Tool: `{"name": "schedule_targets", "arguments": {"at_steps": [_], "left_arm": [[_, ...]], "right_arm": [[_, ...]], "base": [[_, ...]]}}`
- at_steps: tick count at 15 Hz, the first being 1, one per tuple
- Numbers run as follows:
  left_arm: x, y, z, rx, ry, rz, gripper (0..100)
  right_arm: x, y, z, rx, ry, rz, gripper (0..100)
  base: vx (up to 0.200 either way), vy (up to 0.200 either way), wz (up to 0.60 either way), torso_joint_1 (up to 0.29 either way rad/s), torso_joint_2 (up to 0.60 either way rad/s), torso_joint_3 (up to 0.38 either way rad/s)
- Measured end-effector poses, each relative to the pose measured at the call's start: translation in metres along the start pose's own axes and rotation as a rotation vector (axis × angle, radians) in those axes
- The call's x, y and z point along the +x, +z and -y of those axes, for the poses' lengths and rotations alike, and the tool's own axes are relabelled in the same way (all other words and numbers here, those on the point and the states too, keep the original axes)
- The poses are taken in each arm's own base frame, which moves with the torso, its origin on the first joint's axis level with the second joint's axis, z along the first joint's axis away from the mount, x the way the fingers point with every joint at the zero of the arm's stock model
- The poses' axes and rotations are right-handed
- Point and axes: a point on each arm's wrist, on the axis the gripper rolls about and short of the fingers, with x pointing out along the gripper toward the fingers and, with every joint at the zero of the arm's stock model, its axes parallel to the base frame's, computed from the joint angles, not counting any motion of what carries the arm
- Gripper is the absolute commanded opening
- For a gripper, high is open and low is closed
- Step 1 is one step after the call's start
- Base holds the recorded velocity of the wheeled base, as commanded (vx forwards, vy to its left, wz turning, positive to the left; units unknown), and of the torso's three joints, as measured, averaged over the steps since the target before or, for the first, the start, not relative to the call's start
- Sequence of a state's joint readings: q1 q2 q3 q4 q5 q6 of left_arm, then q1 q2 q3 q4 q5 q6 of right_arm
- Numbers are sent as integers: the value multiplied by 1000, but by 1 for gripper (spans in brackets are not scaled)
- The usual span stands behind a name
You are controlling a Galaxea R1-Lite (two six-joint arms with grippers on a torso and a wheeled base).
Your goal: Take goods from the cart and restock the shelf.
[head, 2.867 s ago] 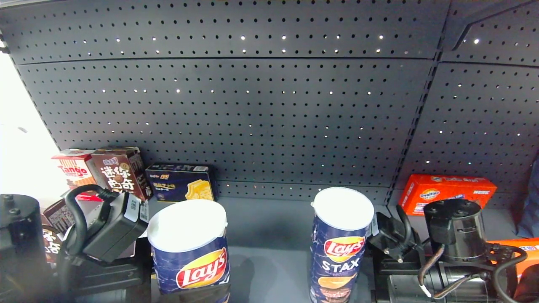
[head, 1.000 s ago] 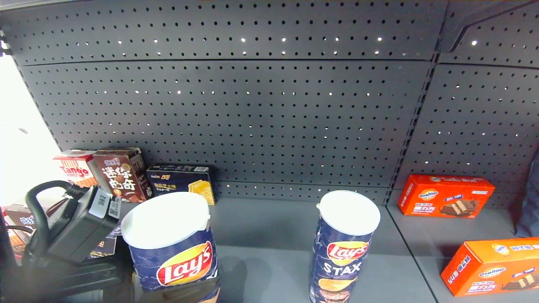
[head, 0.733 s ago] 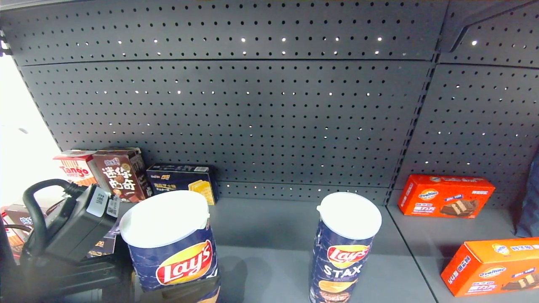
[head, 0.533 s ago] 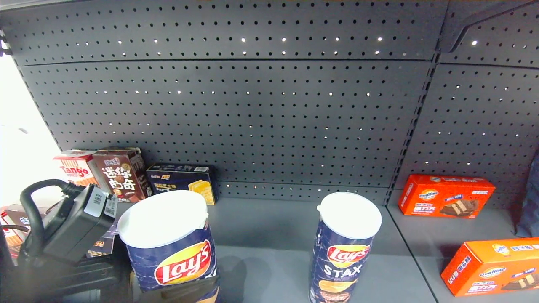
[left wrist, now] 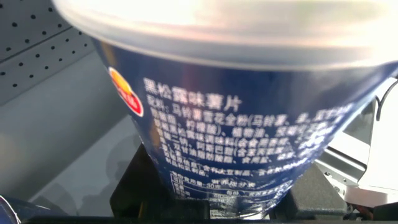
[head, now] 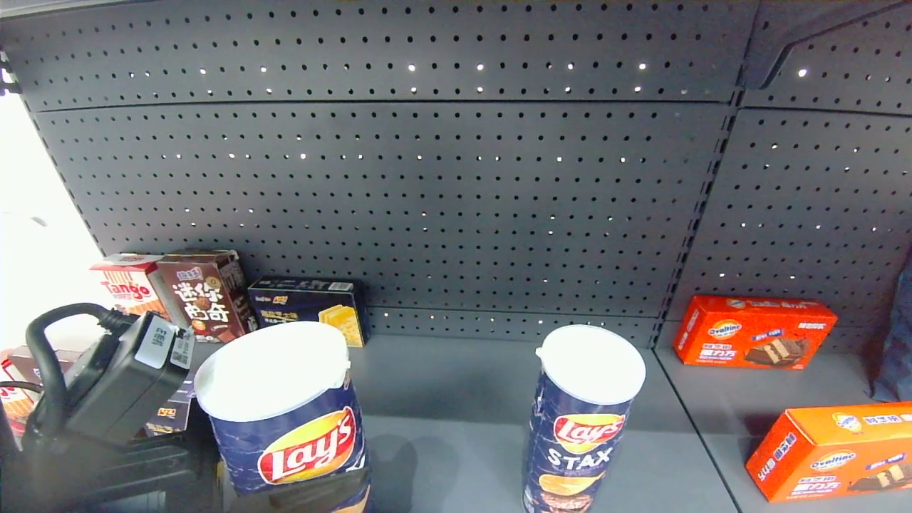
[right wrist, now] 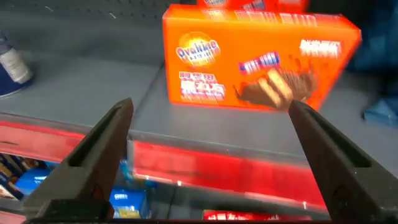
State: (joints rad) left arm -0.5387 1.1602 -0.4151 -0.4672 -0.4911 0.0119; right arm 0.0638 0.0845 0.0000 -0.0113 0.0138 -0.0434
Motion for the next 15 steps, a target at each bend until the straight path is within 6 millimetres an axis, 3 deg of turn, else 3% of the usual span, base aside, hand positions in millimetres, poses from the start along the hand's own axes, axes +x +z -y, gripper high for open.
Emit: {"name": "schedule_targets", "arguments": {"at_steps": [15], "left_arm": [[4,34,-22,26,43,86,0]], "right_arm": [[0,-1,1,54,-32,-17,100]], "base": [[0,0,0,0,0,0]]}}
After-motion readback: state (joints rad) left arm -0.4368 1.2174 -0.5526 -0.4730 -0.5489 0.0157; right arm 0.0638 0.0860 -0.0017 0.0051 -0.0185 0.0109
